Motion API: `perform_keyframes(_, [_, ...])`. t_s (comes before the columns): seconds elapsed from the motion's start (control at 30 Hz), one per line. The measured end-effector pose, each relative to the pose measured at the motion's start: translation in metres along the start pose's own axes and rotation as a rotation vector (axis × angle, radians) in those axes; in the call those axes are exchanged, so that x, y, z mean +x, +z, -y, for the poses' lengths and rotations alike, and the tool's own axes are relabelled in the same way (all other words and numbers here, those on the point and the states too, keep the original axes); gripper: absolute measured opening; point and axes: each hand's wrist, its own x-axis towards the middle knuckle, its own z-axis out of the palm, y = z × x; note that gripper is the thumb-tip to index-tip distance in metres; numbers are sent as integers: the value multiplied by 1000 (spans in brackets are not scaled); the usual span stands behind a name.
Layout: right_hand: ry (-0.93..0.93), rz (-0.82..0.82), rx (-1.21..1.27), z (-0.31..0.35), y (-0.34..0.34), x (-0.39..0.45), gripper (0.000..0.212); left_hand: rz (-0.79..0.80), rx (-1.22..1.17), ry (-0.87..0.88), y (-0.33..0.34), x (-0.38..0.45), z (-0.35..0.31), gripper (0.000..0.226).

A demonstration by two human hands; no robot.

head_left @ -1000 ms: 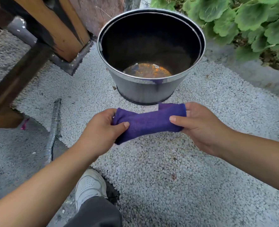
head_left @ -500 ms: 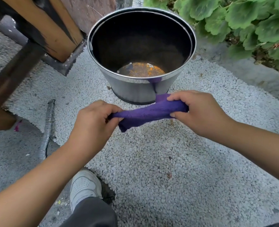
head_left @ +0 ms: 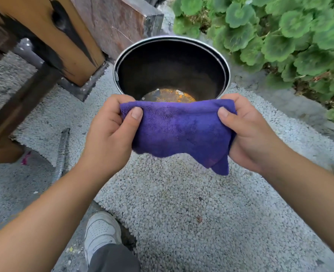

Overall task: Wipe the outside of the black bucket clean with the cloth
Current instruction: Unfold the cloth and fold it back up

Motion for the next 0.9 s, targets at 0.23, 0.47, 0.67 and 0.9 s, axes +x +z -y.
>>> perform_keyframes(0.23, [283,-38,144,32,28,-35,79,-51,-58,-214,-3,10,-64,10])
perform_keyframes(0.47, [165,-114,-39,140,92,-79,80,-140,-43,-276,-49,-2,-192,16])
perform_keyframes(0.67, [93,10,-231,275,185,-131,74,-268,-143,-281,-106,-33,-353,18])
perform_keyframes(0.9, [205,321,-304,390,334,-224,48,-568,-150,-315,-202,-148,-531,12])
